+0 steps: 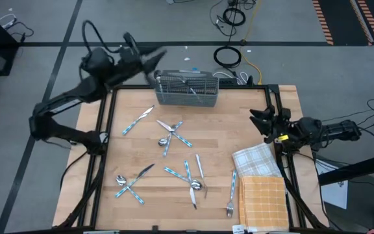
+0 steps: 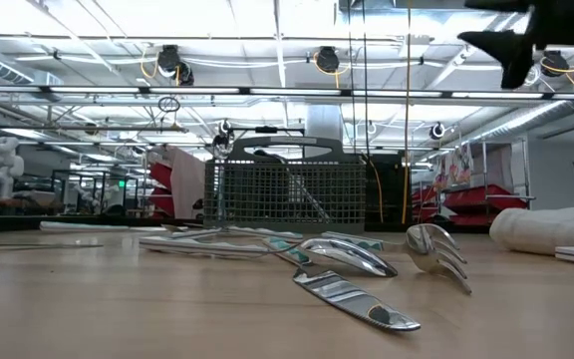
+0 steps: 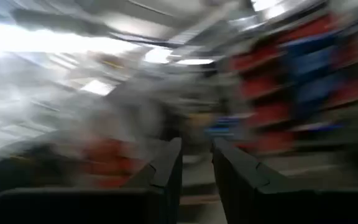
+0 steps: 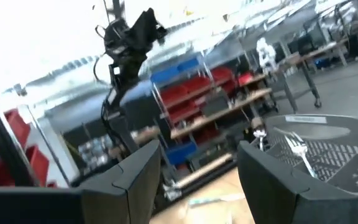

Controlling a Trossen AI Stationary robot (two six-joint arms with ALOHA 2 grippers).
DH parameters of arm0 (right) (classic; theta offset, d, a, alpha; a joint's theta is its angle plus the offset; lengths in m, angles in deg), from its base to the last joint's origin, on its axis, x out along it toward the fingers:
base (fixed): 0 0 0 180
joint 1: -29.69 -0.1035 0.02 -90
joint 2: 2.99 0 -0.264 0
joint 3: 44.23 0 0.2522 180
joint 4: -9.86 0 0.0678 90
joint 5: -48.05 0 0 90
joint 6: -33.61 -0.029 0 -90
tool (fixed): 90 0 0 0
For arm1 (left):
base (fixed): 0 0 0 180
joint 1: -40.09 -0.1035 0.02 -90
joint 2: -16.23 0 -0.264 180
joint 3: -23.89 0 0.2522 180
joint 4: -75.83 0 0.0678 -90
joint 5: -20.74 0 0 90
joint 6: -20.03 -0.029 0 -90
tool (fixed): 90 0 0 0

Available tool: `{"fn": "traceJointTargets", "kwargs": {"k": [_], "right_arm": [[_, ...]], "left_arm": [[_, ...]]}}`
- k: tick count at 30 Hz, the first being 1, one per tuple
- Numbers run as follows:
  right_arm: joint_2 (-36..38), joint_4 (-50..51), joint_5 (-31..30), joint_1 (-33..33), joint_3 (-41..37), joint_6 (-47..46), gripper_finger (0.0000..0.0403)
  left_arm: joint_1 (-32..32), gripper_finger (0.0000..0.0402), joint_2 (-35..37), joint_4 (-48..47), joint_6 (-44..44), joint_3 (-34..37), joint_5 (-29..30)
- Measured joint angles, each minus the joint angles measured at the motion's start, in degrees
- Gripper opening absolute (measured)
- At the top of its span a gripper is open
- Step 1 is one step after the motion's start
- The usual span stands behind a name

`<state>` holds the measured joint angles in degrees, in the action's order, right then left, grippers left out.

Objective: Sort silverware
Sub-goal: Put the bottom right blue fork into the gray silverware basket

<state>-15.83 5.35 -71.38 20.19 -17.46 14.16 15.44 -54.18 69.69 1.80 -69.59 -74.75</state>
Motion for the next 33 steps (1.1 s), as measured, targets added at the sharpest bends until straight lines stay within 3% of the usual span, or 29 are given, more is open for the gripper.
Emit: {"fn": "traceJointTargets", "kwargs": {"k": [5, 8, 12, 18, 22, 26, 33], "right_arm": [[-12.8, 13.4, 4.9, 0.0, 13.0, -0.8, 0.0201], [-24.4, 24.5, 8.8, 0.0, 22.3, -0.8, 0.0201], [-40.4, 41.7, 13.6, -0.1, 35.1, -5.2, 0.0201], [-59.8, 60.1, 22.9, -2.0, 47.0, -26.1, 0.0201], [-69.2, 61.7, 30.5, -7.5, 47.8, -40.7, 0.0201], [-75.8, 59.4, 33.0, -14.7, 47.8, -55.7, 0.0201], [-80.5, 53.1, 30.4, -24.2, 47.9, -86.0, 0.0201]], "left_arm": [[-0.6, 0.0095, 4.0, -21.7, 17.6, 0.1, -20.6], [0.8, 0.0095, 5.6, -30.7, 23.5, 0.1, -26.1], [3.3, 0.0095, 7.6, -34.9, 26.9, 0.1, -27.1], [5.3, 0.0095, 11.8, -34.7, 26.8, 0.1, -27.3], [5.3, 0.0095, 15.2, -35.9, 26.7, 0.1, -27.3], [5.3, 0.0095, 18.8, -38.6, 25.0, 0.1, -27.3], [5.3, 0.0095, 22.8, -40.4, 23.3, 0.5, -27.3]]}}
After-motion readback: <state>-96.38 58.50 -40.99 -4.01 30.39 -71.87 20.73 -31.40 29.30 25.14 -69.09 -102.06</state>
